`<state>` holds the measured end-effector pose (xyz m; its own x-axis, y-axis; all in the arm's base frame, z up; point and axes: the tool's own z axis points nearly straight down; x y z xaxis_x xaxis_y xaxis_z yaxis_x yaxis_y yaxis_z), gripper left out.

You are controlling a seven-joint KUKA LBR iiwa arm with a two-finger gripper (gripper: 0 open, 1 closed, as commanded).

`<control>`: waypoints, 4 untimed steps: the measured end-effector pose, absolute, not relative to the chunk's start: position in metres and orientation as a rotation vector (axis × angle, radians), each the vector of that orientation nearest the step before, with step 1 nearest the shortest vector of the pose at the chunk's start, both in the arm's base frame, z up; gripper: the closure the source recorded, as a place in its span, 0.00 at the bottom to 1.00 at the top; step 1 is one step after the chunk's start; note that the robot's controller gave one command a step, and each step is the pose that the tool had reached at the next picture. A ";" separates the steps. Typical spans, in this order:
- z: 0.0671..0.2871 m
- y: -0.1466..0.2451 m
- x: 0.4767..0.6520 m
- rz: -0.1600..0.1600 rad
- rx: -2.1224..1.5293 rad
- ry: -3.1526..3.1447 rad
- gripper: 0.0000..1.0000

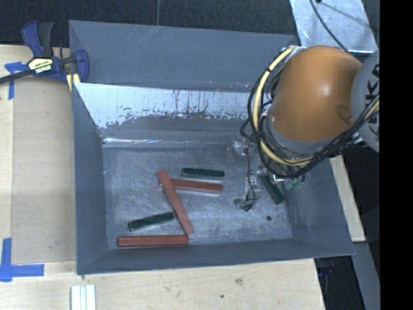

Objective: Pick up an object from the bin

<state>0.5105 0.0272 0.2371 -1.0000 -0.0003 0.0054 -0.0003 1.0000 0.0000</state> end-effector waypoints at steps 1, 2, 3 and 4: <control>0.067 0.059 0.559 -0.001 -0.106 -3.143 0.00; 0.102 0.062 0.570 -0.002 -0.115 -3.147 0.00; 0.116 0.053 0.569 -0.001 -0.138 -3.145 0.00; 0.068 0.059 0.579 0.000 -0.249 -3.130 0.00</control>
Offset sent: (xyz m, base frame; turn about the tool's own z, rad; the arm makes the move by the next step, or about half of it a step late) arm 0.0469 0.0315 -0.1671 0.0685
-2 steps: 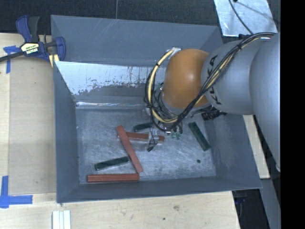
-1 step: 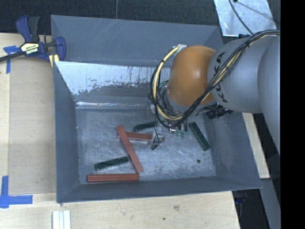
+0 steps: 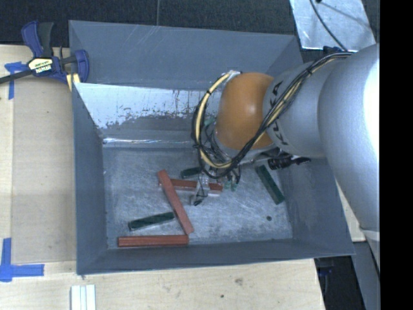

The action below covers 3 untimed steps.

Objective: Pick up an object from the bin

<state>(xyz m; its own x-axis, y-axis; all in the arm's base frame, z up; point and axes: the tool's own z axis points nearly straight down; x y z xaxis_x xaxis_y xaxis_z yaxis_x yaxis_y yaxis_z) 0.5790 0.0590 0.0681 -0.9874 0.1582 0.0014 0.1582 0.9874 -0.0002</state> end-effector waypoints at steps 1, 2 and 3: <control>0.069 0.059 0.580 0.000 -0.249 -3.132 0.00; 0.069 0.059 0.580 0.000 -0.249 -3.133 1.00; 0.135 0.058 0.582 -0.002 -0.250 -3.141 1.00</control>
Offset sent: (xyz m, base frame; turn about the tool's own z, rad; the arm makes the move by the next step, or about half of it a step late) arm 0.0000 0.0000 0.0000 0.0000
